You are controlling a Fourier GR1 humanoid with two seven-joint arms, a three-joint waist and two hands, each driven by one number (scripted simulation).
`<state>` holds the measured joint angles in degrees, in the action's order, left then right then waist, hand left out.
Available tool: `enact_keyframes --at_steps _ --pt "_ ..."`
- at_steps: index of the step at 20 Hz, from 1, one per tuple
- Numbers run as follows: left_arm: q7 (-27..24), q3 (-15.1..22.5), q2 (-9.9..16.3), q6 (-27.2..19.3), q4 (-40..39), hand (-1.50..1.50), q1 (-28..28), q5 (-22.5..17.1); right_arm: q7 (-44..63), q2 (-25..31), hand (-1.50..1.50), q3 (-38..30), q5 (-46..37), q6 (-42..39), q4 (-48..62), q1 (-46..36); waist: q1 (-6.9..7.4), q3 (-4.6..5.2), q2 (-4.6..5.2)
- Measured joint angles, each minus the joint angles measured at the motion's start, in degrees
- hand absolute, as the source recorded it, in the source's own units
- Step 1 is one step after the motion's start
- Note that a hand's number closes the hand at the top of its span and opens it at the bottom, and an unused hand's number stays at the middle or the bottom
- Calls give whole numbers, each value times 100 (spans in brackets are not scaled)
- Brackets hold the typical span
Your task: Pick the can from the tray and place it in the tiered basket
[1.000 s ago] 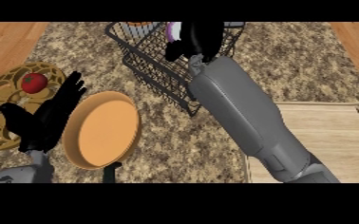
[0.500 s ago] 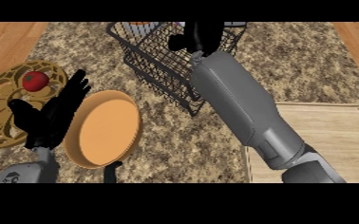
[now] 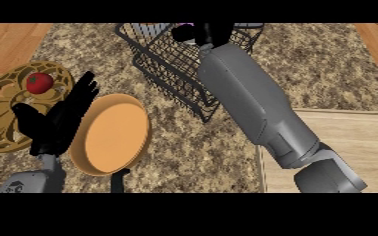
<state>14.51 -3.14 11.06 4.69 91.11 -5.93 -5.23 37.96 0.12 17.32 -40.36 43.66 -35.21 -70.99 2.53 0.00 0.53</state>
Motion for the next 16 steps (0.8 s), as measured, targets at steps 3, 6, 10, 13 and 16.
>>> enact_keyframes --at_steps 3,6,10,13,16 --pt "-61 -21 1 28 3 0 99 -5 -182 3 -150 -215 347 242 -171 2 -26 0 -6" --pt "-125 -5 -40 9 9 0 175 28 -406 6 -150 -457 687 577 -430 102 -52 -1 -13" --pt "-114 -112 21 32 9 0 236 -19 -732 76 -150 -850 1107 888 -1013 308 -140 -4 -34" --pt "-148 -202 73 65 -64 0 234 -50 -978 189 -150 -1139 1300 1067 -1412 531 -196 -3 -44" --pt "-57 -221 57 6 -23 0 204 -37 -987 399 -150 -1294 1301 1134 -1945 852 -280 -4 -73"
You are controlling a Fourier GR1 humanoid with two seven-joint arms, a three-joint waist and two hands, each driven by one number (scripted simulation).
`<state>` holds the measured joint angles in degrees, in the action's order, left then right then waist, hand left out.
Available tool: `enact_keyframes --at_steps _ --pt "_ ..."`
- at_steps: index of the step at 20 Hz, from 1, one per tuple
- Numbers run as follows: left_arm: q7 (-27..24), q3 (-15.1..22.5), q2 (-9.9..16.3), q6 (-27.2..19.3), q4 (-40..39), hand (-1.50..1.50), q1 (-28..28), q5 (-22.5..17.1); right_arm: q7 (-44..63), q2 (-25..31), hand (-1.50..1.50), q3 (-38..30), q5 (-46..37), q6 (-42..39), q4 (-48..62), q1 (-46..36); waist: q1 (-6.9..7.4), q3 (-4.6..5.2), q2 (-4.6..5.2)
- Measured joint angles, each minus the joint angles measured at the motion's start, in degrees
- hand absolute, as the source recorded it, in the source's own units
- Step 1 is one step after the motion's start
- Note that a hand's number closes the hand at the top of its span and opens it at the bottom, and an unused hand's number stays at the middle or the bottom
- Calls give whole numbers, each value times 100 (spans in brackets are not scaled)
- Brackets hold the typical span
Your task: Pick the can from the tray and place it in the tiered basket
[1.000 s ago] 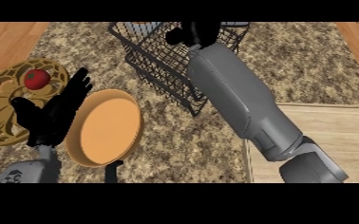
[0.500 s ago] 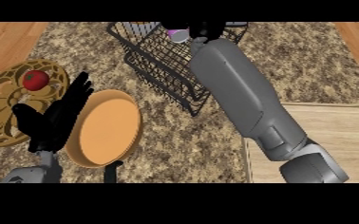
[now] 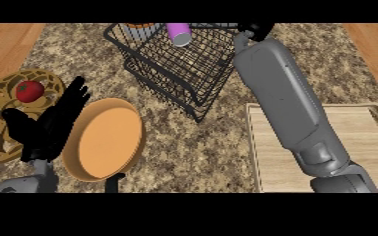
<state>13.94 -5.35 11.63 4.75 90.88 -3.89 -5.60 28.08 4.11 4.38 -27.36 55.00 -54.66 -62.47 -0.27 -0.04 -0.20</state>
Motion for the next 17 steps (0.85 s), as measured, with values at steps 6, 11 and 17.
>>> enact_keyframes --at_steps 6,11,17 --pt "-81 -87 11 -3 46 0 159 1 470 596 -150 -219 -174 -136 -1363 962 -120 3 -42" --pt "-116 -65 -36 4 74 0 272 28 886 1302 -150 -448 -63 -559 -2949 2054 -166 3 -47" --pt "-109 -54 -45 38 127 0 273 57 1174 2051 -150 -1015 430 -1200 -4630 3327 -109 3 -22"
